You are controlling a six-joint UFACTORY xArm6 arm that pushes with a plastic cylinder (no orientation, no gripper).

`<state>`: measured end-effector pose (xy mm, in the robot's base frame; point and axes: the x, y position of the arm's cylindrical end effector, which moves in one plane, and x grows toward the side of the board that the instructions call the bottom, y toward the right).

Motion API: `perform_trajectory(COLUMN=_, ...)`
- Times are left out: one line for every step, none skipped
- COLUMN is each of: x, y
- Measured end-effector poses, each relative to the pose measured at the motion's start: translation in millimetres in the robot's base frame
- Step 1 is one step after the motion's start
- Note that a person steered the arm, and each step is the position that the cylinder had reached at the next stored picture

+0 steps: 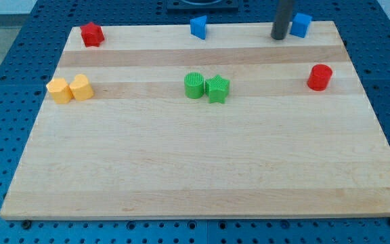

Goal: Place your arm at the bottom right of the triangle

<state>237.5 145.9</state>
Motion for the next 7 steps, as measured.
perform_trajectory(x=3.8, y=-27.3)
perform_trajectory(x=13.8, y=-40.3)
perform_trajectory(x=14.7, y=-41.8)
perform_trajectory(x=15.3, y=-43.3)
perform_trajectory(x=37.3, y=-50.3)
perform_trajectory(x=60.4, y=-50.3)
perform_trajectory(x=65.8, y=-50.3)
